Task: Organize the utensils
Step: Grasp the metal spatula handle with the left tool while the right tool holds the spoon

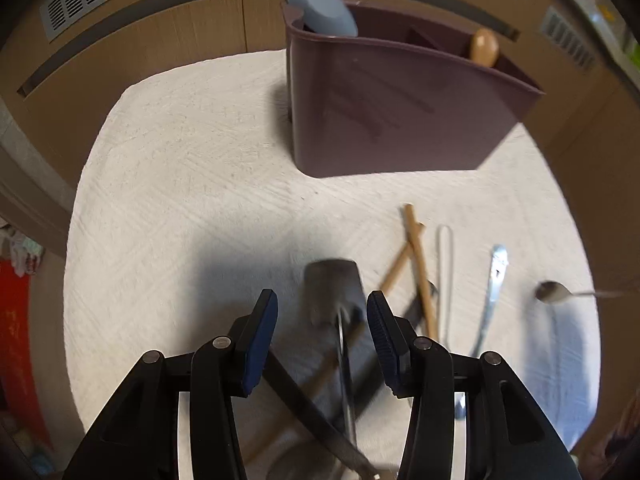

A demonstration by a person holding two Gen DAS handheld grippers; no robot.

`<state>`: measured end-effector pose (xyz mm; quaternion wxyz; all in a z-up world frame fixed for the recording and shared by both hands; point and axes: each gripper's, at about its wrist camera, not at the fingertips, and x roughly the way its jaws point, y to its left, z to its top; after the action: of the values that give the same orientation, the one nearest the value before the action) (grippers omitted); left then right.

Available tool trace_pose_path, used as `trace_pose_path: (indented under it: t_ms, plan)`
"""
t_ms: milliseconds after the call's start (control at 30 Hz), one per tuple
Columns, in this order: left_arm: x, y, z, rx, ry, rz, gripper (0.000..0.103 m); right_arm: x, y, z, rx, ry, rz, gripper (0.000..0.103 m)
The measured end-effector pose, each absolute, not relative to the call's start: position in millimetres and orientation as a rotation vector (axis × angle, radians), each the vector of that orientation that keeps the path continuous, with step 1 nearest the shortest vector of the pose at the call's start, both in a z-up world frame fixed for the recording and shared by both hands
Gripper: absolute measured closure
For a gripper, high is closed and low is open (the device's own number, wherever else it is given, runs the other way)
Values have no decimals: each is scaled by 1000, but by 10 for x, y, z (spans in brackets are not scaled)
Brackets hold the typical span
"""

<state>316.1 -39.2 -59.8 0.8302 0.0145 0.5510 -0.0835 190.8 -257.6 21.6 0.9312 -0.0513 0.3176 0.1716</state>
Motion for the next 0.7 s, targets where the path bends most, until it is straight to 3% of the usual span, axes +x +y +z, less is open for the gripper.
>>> trace_pose_path:
  t_ms: [200, 233, 267, 700]
  plan:
    - [3272, -472, -669, 53, 1200, -189, 57, 1897, -2597, 194, -99, 649, 353, 84]
    - [3244, -477, -667, 56, 1184, -198, 64, 1901, -2605, 192, -93, 650, 353, 84]
    - [3199, -479, -662, 62, 1161, -210, 69, 1901, -2609, 195, -87, 650, 353, 84]
    - [2228, -174, -55, -66, 725, -306, 69, 1921, -2638, 277, -54, 659, 388, 84]
